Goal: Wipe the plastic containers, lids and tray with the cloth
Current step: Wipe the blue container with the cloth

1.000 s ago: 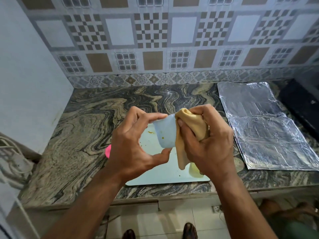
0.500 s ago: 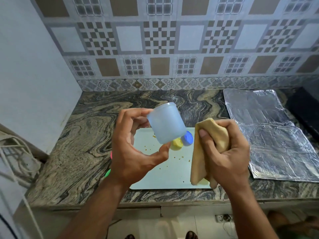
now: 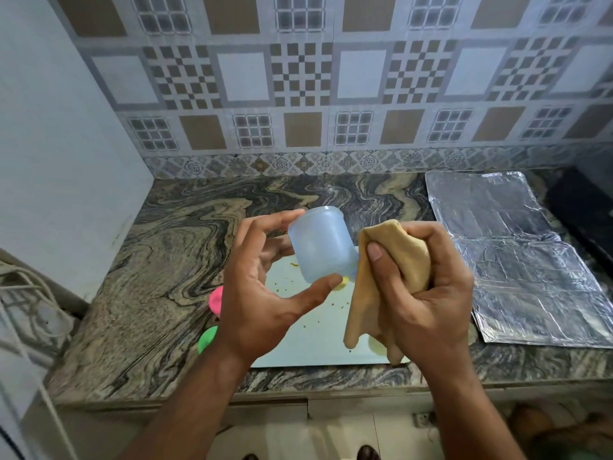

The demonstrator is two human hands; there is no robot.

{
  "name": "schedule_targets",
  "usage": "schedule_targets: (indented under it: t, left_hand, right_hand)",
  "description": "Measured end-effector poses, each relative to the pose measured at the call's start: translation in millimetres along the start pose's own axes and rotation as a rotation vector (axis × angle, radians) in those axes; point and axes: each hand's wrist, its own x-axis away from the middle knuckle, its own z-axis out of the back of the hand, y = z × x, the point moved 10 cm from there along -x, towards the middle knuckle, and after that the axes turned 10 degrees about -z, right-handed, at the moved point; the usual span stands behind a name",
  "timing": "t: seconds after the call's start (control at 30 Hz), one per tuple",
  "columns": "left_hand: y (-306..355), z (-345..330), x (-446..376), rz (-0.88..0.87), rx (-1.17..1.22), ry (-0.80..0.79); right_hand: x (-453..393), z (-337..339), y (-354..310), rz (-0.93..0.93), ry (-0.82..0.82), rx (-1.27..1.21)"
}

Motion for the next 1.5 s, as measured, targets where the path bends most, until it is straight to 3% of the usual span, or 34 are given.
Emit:
schedule_targets:
  t: [0.2,0.4,0.53,0.83,1.2,1.5]
  left_hand:
    - [-1,3,-1,0.005,-0.158,-0.024]
    - [9,4,-4,-0.038,0.093,-0.001]
    - [5,9,-4,0.016,0.216,0.041]
    - [7,-5,-1,0.008,0.221,0.026]
    - [16,1,-9,-0.113,-0.212,-0.060]
    - [18,5,-10,-0.099,0.016,-0.032]
  right_hand:
    - [-8,-8,-13,0.015,-0.077,0.132]
    - [-27,-14,-12,0.010,-0.106,0.209]
    - [-23,3,-4,-0.028,-0.037,0.068]
    - [9,-10,-8,0.014,0.008,-0.072]
    - [-3,-6,-30,0.126,-0.012,0.206]
    - [-21,-5,-14,0.081,0.034,0.265]
